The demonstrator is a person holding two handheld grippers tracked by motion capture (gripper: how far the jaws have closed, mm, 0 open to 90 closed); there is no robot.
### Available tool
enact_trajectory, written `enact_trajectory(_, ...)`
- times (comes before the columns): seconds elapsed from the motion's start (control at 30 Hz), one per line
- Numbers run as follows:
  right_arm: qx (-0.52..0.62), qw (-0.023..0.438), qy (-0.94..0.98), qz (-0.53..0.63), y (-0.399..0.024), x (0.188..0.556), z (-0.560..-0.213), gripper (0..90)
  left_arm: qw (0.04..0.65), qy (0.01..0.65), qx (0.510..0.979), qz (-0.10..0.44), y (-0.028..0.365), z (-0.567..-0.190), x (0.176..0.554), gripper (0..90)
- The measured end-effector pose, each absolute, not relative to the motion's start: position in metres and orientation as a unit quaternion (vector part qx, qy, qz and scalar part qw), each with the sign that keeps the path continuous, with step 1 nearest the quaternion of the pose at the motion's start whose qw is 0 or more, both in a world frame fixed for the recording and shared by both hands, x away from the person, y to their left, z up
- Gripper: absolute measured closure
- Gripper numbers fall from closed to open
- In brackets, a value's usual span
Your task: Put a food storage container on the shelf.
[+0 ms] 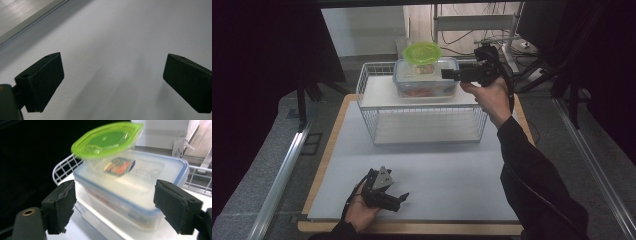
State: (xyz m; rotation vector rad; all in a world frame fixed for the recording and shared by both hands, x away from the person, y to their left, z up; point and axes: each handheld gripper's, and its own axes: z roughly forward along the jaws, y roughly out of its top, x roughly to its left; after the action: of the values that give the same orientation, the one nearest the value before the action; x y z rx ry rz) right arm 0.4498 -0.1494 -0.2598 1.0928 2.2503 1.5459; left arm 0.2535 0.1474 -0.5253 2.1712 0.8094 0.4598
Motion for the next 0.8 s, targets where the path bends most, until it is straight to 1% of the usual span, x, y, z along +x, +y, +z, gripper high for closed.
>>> enact_trajectory(0.07,0.352,0.116,0.772,0.516,-0.152,0.436,-0.268,14.3,0.380,0.317,0.850,0.180,0.147,-0.525,0.254,3.3)
enact_trajectory(0.2,0.337,0.128,0.781,0.510,-0.154,0.422,-0.279,12.0,0.380,0.319,0.850,0.178,0.147,-0.525,0.254,3.3)
enact_trajectory(0.27,0.324,0.137,0.792,0.499,-0.155,0.409,-0.292,10.4,0.379,0.319,0.850,0.179,0.147,-0.525,0.254,3.3)
enact_trajectory(0.3,0.324,0.137,0.792,0.499,-0.155,0.409,-0.292,10.4,0.379,0.319,0.850,0.179,0.147,-0.525,0.254,3.3)
enact_trajectory(0.33,0.318,0.138,0.797,0.494,-0.156,0.402,-0.301,9.6,0.380,0.319,0.850,0.180,0.147,-0.526,0.254,3.3)
enact_trajectory(0.5,0.299,0.145,0.810,0.483,-0.157,0.384,-0.321,7.5,0.379,0.319,0.850,0.180,0.147,-0.526,0.254,3.3)
enact_trajectory(0.8,0.284,0.143,0.817,0.481,-0.162,0.364,-0.342,6.0,0.376,0.318,0.851,0.180,0.146,-0.526,0.254,3.3)
